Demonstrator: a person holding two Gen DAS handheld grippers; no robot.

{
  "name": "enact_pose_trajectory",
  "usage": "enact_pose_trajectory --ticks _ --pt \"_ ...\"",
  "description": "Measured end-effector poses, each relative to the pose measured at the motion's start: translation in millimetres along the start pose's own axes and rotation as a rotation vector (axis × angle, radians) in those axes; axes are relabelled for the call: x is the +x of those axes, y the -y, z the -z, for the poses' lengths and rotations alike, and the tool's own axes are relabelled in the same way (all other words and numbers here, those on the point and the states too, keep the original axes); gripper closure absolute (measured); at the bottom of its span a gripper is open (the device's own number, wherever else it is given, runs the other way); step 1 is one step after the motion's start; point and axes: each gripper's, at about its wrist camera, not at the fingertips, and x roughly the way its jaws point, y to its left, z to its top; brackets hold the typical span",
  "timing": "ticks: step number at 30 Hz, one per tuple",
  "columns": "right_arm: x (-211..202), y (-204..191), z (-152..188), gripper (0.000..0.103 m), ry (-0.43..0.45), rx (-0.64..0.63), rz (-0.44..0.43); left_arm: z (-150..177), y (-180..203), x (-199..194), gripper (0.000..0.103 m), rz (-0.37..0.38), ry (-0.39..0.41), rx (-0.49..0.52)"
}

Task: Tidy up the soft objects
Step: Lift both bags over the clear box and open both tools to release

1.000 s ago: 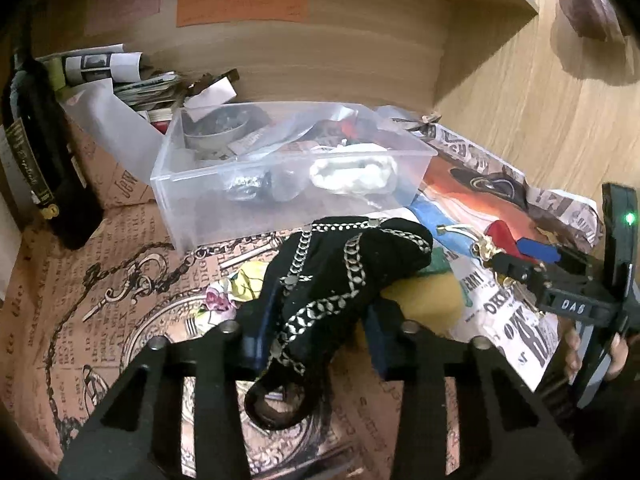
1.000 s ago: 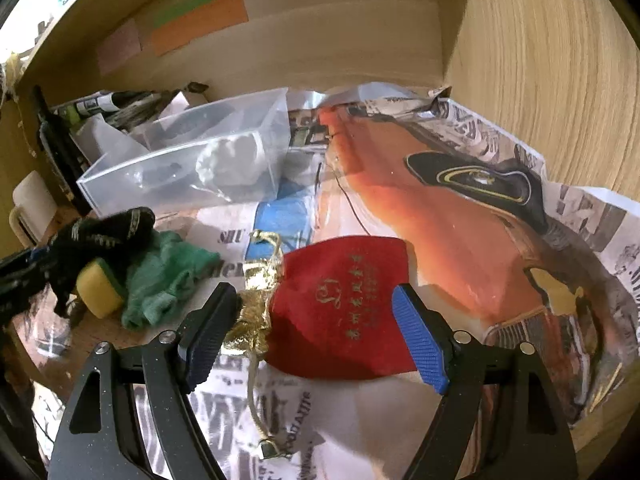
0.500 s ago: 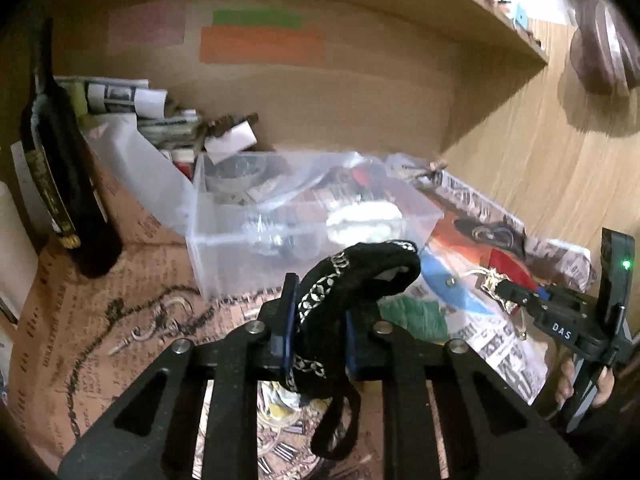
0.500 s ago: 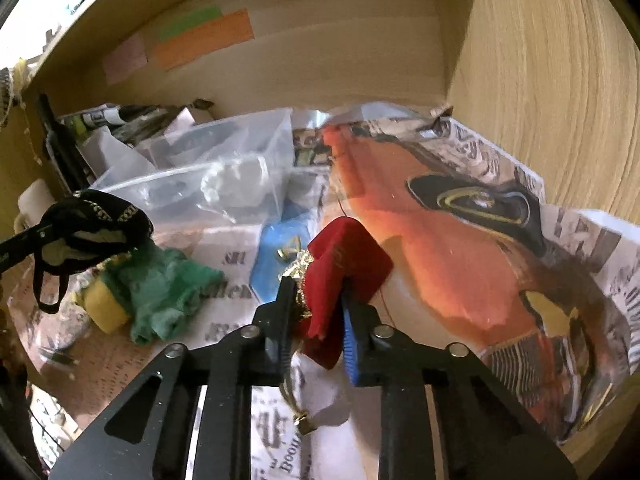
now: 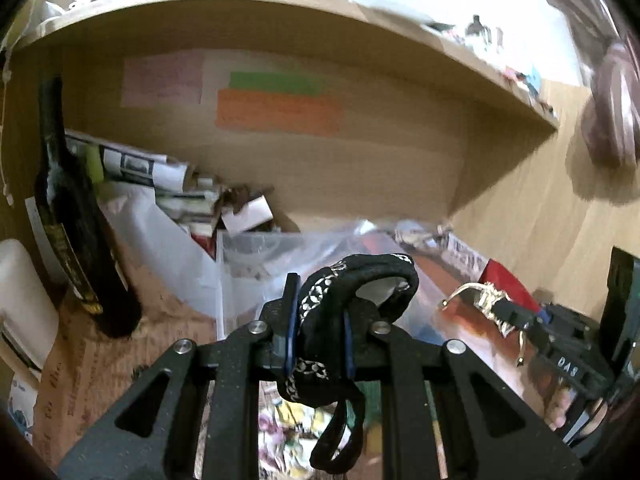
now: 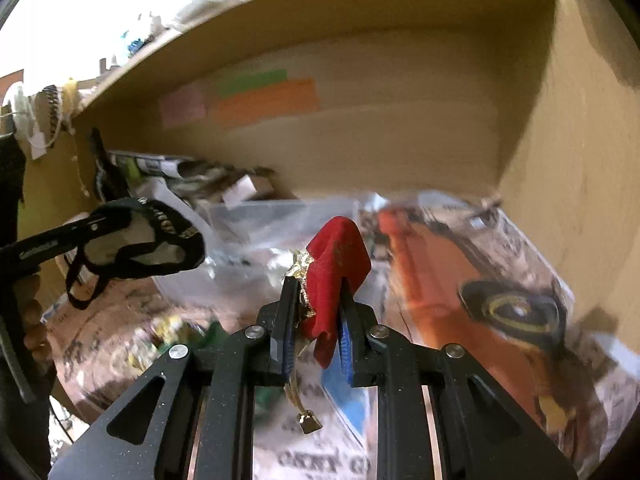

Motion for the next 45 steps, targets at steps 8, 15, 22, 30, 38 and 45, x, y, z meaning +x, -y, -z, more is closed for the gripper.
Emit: enact_pose_trajectory --ticks 8,15,22,30,38,45 --pt "24 -18 -32 0.087 0.031 -0.037 -0.087 -25 -12 21 0.086 -0.047 0.026 -0.029" --pt "55 -35 -51 0.087 0.007 -0.070 -0.130 -29 -22 59 0.085 -0.109 -0.017 -0.047" --pt "100 -41 -57 0.087 -0.086 -0.072 -0.149 -25 -38 105 0.085 -0.165 -0.093 -0.065" --pt "145 -46 -48 0.087 -0.212 -0.073 -0.158 -11 -41 139 0.085 -0.190 -0.166 -0.043" --pt "162 -51 -35 0.081 -0.293 -0.118 -0.117 -2 -34 146 0.075 -0.175 -0.219 -0.009" --pt "157 -52 -32 0.047 -0.295 -0.161 -0.101 6 -32 130 0.056 -0.143 -0.228 0.003"
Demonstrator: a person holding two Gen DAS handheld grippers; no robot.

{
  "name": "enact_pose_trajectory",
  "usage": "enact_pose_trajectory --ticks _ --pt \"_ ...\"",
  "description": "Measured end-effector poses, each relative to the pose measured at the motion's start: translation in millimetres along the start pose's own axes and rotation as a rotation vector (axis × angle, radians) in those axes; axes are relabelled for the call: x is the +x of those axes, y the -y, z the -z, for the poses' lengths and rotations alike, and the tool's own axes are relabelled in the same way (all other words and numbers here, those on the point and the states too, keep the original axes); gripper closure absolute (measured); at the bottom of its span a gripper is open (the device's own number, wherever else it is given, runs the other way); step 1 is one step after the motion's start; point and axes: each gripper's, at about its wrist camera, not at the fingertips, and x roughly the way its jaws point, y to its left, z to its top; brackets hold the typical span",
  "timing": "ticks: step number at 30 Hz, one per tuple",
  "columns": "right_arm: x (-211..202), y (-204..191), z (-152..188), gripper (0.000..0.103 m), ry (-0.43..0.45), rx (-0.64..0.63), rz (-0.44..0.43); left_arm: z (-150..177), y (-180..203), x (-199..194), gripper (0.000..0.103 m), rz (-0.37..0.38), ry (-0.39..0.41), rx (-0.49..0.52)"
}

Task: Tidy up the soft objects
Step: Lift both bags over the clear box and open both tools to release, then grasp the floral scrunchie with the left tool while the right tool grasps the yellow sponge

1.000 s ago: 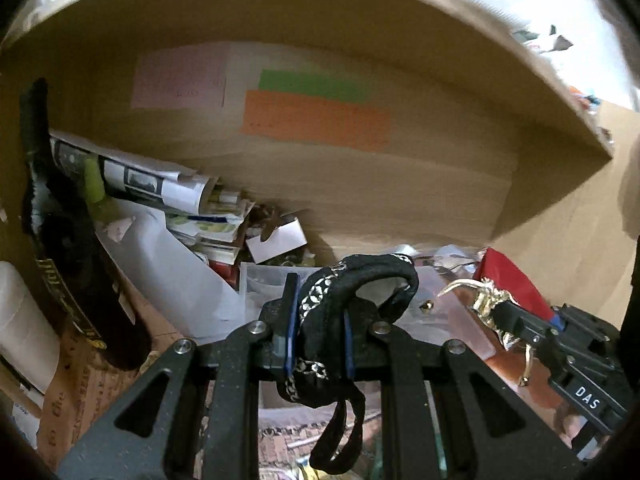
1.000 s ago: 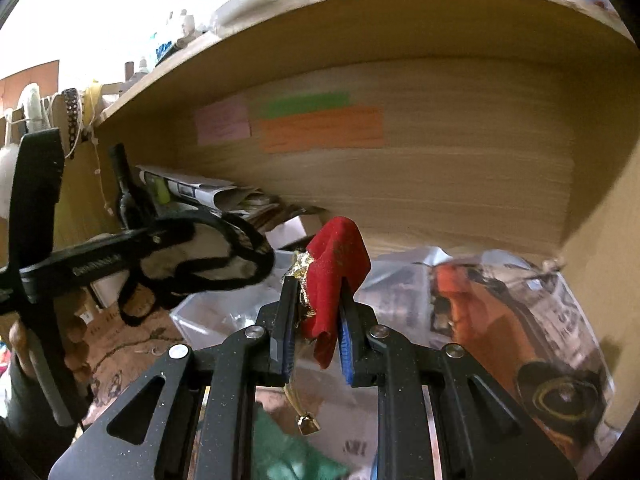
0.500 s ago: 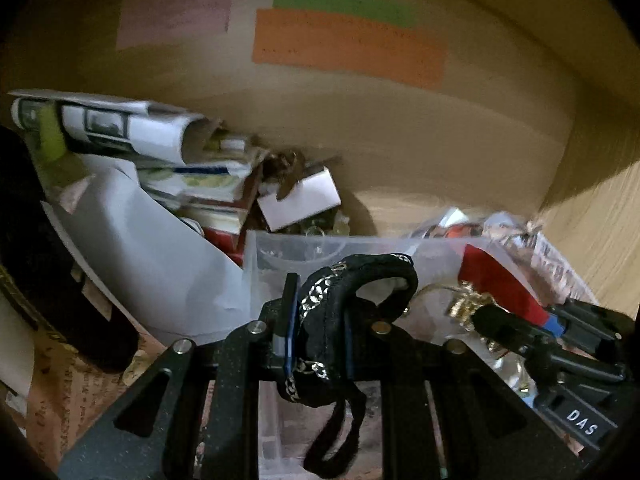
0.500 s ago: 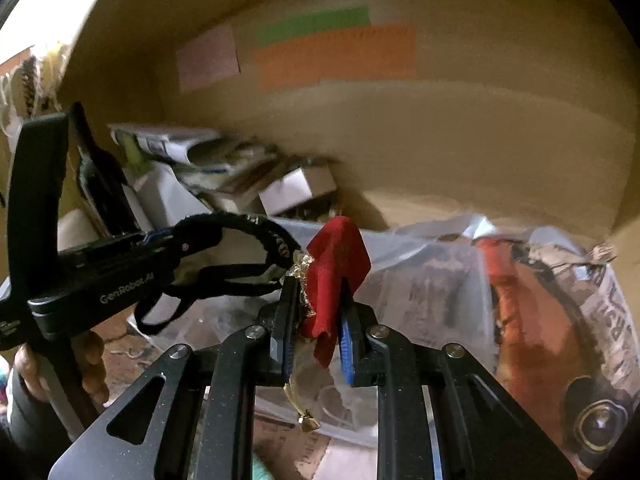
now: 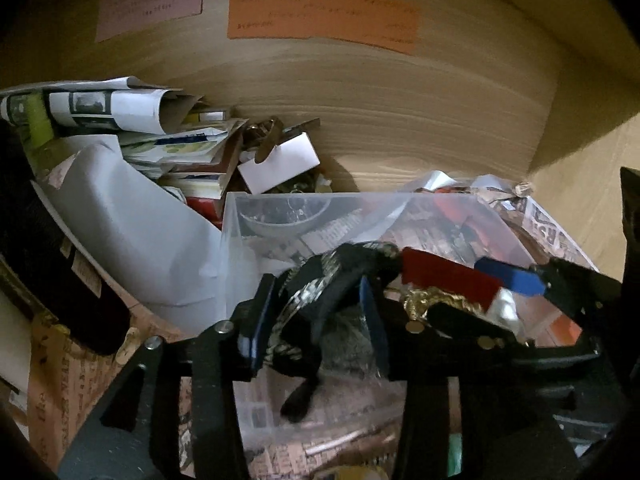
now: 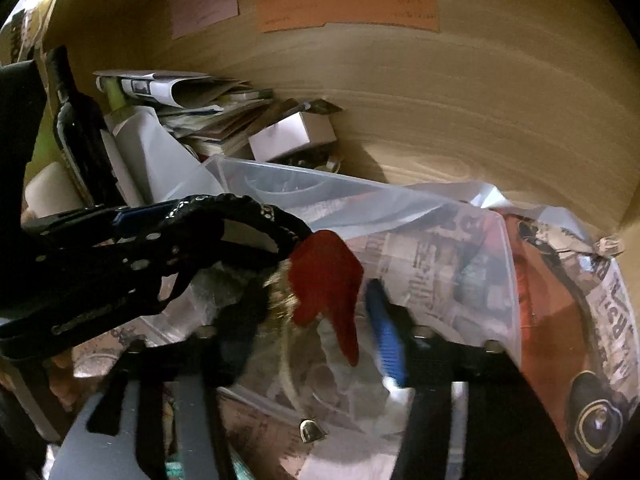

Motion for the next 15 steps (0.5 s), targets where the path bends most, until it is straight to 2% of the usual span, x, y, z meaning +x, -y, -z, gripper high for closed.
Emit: enact_pose_trajectory --ticks 4,8,15 --pt "-15 -2 0 0.047 0.021 -0.014 0.001 4 -3 -21 0.050 0.023 0.024 -0.002" --pt "-38 -5 1 0.040 0.072 -0.020 0.002 6 -6 -52 0.044 0.036 0.077 0.010" --pt "-89 -14 10 0.031 0.183 -0.023 -0.014 19 -9 -105 0.020 0.039 0.169 0.028"
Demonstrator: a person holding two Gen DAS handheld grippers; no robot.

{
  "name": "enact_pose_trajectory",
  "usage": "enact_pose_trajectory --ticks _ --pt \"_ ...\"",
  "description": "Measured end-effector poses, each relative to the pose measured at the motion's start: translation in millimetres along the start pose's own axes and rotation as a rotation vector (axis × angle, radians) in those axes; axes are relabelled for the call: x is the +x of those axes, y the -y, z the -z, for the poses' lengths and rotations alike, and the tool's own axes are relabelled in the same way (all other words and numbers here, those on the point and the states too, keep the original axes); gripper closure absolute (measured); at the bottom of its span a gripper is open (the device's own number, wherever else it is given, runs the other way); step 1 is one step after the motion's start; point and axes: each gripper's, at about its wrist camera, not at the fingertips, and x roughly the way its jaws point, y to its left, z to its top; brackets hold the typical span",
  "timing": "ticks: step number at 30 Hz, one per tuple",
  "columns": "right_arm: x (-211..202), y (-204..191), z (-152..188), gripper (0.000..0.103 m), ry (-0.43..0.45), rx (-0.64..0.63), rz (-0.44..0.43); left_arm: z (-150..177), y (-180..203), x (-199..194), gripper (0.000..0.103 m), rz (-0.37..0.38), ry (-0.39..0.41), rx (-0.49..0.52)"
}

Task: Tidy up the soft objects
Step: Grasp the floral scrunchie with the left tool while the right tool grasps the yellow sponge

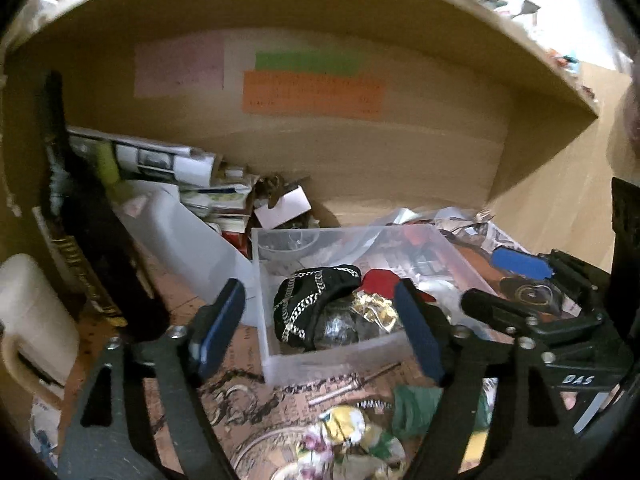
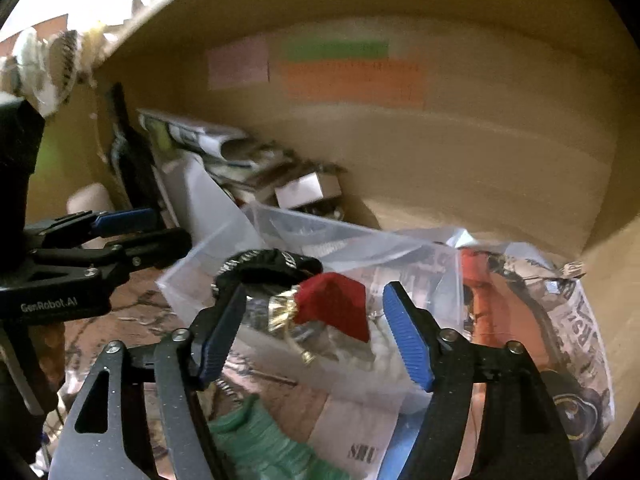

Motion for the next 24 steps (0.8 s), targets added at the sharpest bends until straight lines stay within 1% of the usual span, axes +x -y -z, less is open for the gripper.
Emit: enact_pose_trajectory --ticks 1,4,6,8,12,17,21,22,24 --pt "-8 -3 1 0.028 0.015 -0.005 -0.001 3 0 -7 0.015 -0.003 0.007 0.003" --pt "-26 -11 9 0.027 0.050 -0.019 -0.006 13 -1 -23 0.008 -0.015 0.019 0.014" --pt "-35 -17 16 0.026 0.059 -0.019 -0.018 22 -1 -29 0.006 -0.014 0.008 0.015" --pt "-40 -22 26 0.026 0.058 -0.014 -0.029 32 -2 -31 0.006 -0.004 -0.020 0.008" --pt "-43 -26 46 0.026 0.028 0.013 -0.056 53 0 -28 0.006 0.010 -0.084 0.004" --pt "-33 -30 76 0.026 -0.049 0.052 -0.104 85 4 -19 0.006 0.024 -0.172 -0.002" --pt "-26 -33 92 0.026 -0.094 0.075 -0.120 105 8 -10 0.006 0.029 -0.230 -0.001" --pt "-25 -34 96 0.027 -0.101 0.077 -0.123 108 9 -7 0.006 0.025 -0.238 0.002" --pt "-23 -36 100 0.034 -0.113 0.078 -0.127 114 10 -2 0.006 0.027 -0.257 0.000"
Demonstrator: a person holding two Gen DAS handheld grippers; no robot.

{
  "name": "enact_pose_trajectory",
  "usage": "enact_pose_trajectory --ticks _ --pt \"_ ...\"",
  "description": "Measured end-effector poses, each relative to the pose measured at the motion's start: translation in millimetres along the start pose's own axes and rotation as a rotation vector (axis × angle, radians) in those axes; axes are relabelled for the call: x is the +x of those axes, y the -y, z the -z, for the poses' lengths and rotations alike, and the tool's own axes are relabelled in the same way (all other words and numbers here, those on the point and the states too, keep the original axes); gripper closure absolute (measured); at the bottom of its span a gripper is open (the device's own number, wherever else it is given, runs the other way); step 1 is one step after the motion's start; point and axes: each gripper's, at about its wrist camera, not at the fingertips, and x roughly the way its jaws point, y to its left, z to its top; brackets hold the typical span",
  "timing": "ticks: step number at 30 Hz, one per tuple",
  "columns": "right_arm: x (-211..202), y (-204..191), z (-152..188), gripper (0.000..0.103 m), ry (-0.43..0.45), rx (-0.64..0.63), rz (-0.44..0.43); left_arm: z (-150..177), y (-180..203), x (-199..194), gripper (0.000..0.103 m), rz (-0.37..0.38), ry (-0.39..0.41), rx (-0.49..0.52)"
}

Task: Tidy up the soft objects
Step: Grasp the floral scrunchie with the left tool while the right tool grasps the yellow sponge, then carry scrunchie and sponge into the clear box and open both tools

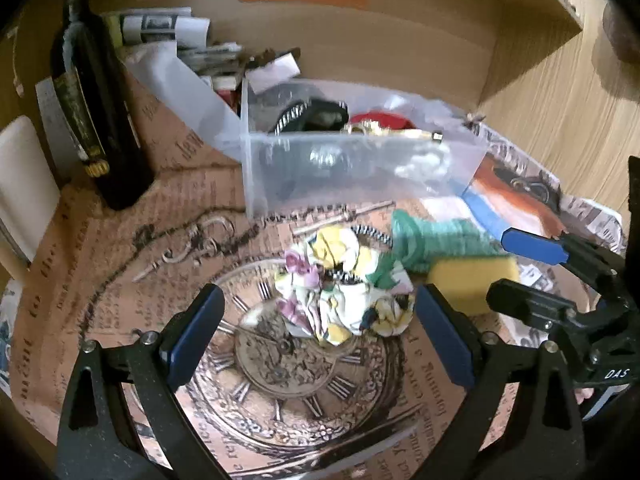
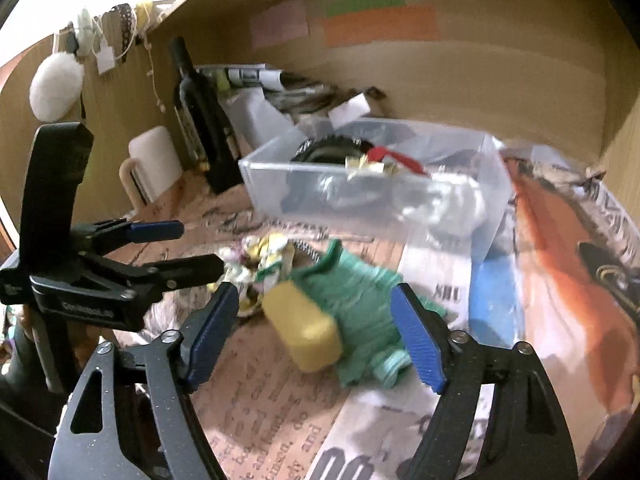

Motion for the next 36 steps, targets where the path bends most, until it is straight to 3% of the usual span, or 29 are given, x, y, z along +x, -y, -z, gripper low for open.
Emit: enact_pose_trajectory --ticks 6,14,21,22,27,36 --pt "7 0 8 0.068 -0.028 -0.004 -0.014 3 2 20 0.006 0.044 -0.056 -0.015" --pt "-1 4 5 0.070 0.026 0.007 0.017 -1 8 37 0.009 0.035 -0.057 0.001" --pt "-4 10 4 0.070 0.035 0.028 0.025 -1 -1 33 0.061 0.033 -0.053 -0.001" --pt "-5 10 3 0.070 0.040 0.030 0.023 -2 -2 31 0.065 0.031 -0.055 -0.005" --pt "-14 11 -2 0.070 0.072 0.027 0.028 -3 -9 21 0.074 0.037 -0.033 -0.028" --pt "-37 19 -23 0.070 0.166 0.032 0.069 -22 -4 -15 0.074 0.046 0.080 -0.015"
